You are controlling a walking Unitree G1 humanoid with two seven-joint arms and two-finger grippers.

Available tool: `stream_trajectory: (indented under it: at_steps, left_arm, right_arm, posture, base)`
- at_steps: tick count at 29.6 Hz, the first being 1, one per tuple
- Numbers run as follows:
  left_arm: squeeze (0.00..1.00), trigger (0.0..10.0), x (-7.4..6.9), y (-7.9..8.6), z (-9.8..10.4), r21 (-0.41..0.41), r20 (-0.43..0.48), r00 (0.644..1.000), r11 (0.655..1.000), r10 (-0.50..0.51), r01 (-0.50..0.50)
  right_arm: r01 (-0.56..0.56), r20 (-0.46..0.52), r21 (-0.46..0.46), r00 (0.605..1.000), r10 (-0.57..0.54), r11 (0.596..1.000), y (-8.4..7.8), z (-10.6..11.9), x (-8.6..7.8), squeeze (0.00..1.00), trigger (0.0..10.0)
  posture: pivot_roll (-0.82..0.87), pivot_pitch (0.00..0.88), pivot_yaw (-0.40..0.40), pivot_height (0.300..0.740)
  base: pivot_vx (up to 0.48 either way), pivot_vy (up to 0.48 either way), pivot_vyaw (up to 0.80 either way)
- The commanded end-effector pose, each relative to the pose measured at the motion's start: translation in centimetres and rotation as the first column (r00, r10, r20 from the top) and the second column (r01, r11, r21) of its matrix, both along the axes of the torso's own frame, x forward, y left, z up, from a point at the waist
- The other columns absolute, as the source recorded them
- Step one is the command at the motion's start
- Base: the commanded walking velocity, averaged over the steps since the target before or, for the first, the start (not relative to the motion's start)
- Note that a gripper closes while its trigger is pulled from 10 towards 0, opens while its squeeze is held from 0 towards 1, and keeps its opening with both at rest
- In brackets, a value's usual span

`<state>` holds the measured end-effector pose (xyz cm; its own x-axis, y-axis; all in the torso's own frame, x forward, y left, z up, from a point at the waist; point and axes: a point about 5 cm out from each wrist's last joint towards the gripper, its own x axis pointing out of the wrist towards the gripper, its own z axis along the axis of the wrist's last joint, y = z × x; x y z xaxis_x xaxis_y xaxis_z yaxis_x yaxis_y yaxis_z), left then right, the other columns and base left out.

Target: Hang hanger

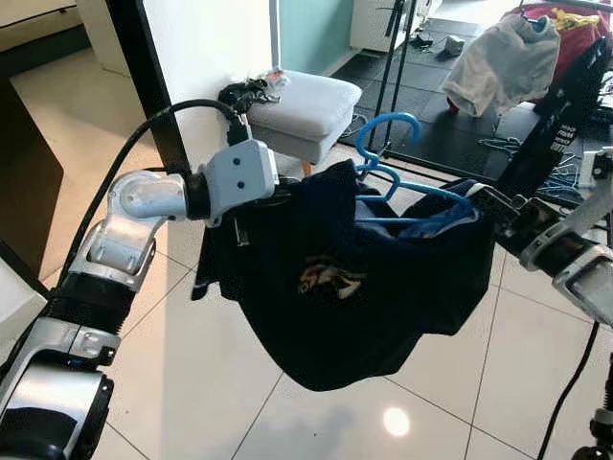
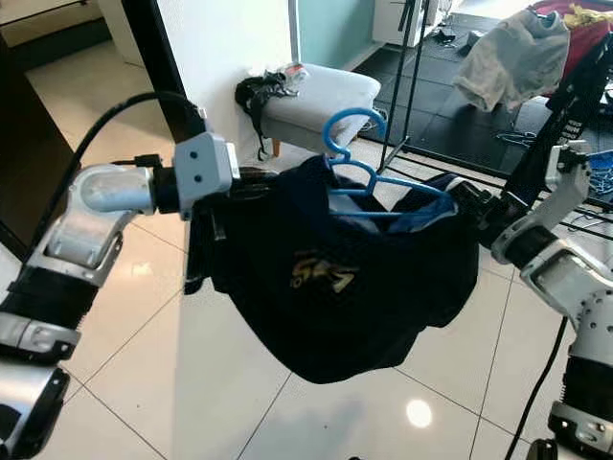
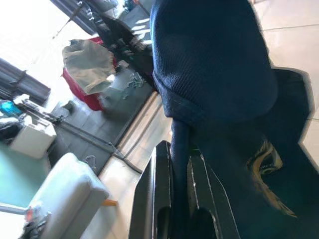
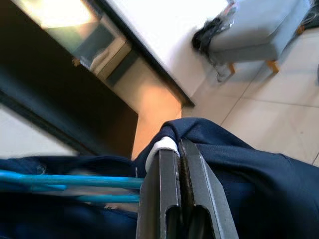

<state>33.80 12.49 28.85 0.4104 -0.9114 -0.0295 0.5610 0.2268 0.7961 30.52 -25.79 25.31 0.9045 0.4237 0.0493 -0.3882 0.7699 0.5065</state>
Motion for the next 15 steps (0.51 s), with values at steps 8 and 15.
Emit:
stream_trajectory:
  at_steps: [8,15]
  left_arm:
    - [0.0,10.0,-1.6,0.4,0.7,0.139,-0.004,0.99,0.98,-0.143,0.143]
    - [0.0,10.0,-1.4,0.6,0.6,0.214,0.015,0.99,0.967,-0.141,0.135]
  right_arm:
    - [-0.254,-0.027,-0.203,0.967,0.254,0.946,1.0,0.6,-1.7,0.0,0.0]
    - [-0.411,-0.079,-0.265,0.911,0.405,0.872,1.7,0.8,-3.0,0.0,0.0]
  posture:
    - [-0.04,0.136,-0.01,0.74]
    - [-0.03,0.135,-0.005,0.74]
  base:
    - [0.0,0.0,0.0]
    - [0.0,0.0,0.0]
